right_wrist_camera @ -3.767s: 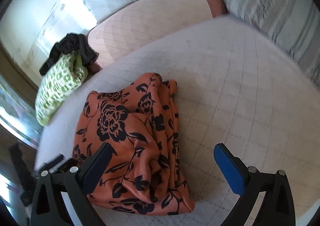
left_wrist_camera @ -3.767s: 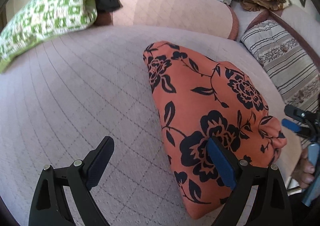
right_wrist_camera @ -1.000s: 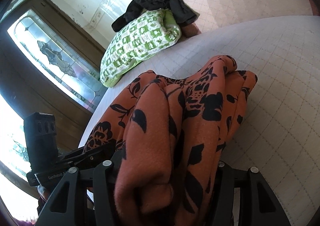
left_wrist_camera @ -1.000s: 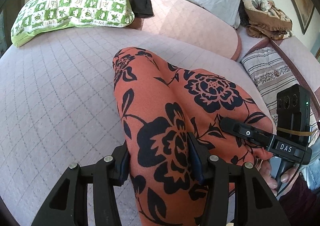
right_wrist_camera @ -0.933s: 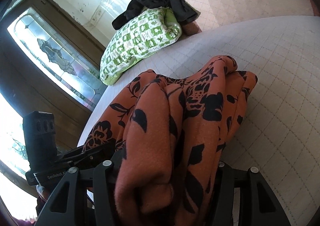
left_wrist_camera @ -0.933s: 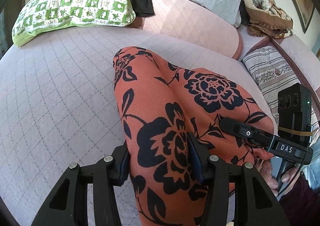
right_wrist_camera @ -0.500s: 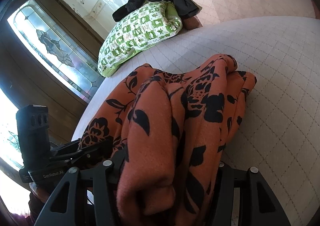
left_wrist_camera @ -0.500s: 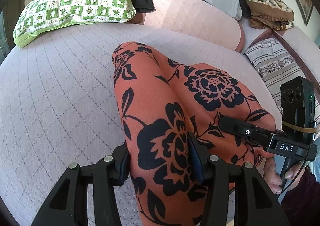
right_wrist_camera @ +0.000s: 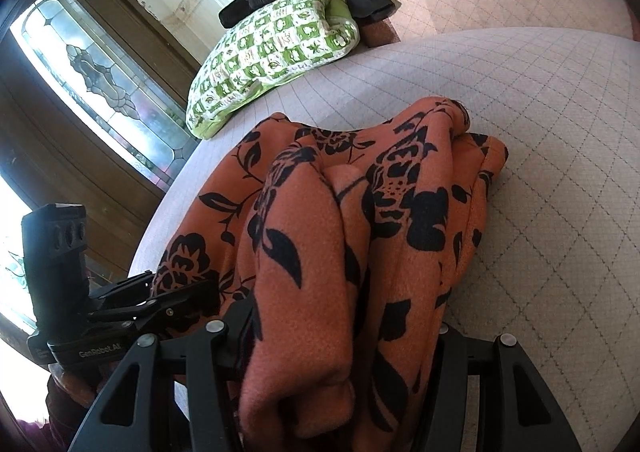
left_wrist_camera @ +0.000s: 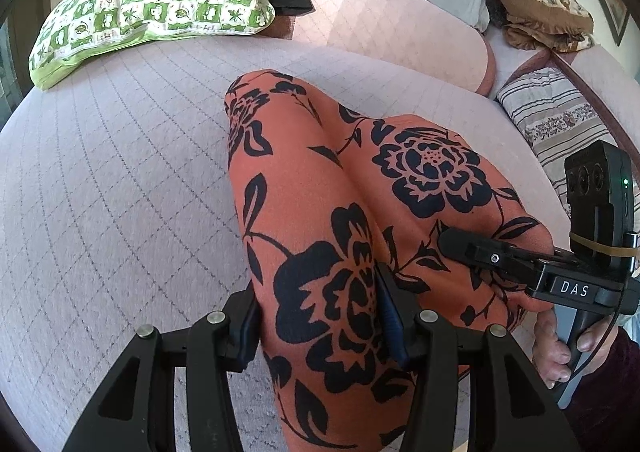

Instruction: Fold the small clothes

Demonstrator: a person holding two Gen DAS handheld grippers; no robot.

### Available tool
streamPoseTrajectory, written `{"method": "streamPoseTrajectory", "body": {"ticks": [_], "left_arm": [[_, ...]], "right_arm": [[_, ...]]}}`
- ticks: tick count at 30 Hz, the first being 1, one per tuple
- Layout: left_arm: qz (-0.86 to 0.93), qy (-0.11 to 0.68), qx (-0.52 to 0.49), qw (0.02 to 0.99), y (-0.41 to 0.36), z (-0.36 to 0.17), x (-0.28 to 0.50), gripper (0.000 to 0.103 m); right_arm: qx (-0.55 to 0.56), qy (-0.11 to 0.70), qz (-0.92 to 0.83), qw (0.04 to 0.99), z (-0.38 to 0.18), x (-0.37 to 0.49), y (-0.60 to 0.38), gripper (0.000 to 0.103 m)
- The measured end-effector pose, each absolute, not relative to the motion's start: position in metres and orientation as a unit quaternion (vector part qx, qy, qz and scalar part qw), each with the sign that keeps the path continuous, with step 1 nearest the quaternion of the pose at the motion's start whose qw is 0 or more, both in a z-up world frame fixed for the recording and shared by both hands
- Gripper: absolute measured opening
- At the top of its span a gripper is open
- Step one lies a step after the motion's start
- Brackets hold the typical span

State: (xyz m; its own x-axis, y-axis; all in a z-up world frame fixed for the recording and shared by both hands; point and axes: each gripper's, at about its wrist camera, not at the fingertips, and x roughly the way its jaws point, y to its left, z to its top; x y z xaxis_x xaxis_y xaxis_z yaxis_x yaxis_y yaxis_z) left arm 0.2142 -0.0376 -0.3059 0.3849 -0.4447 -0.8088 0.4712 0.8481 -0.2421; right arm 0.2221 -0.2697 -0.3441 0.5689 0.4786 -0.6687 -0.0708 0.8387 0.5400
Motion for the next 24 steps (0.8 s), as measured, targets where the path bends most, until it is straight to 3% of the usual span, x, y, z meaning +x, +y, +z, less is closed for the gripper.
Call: {"method": "streamPoseTrajectory", "body": {"ticks": [9, 13, 15, 24], "left_arm": [[-0.252, 0.478, 0.035, 0.841, -0.039, -0.299, 0.208, 0.061], [-0.231, 0.44, 0.072, 0.865, -0.04, -0.282, 0.201, 0.063], [-0.222, 0.423, 0.085, 0.874, -0.041, -0.275, 0.198, 0.067], [-0.201, 0.401, 0.114, 0.887, -0.053, -0.27, 0.2, 0.067]], "right_arm": [[0.239, 0.459, 0.137, 0.844, -0.344, 0.227, -0.273, 0.066], [0.216, 0.459, 0.124, 0.853, -0.335, 0.221, -0.279, 0.067], [0.202, 0.449, 0.11, 0.863, -0.327, 0.214, -0.285, 0.069], [0.197, 0.373, 0.08, 0.903, -0.297, 0.196, -0.304, 0.072]]}}
